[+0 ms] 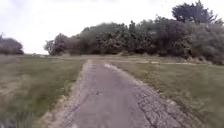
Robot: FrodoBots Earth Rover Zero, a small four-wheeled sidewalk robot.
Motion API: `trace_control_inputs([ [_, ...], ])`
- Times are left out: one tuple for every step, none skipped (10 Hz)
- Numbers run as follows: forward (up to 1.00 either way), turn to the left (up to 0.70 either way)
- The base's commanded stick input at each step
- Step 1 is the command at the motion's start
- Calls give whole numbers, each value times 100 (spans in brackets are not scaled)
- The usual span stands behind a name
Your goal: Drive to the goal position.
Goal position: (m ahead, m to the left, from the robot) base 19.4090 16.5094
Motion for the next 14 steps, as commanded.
trace_control_inputs([
  [100,3],
  [100,1],
  [100,1],
  [100,4],
  [100,11],
  [100,14],
  [100,13],
  [100,10],
  [100,2],
  [100,2],
  [100,1],
  [100,1],
  [100,1],
  [100,1],
])
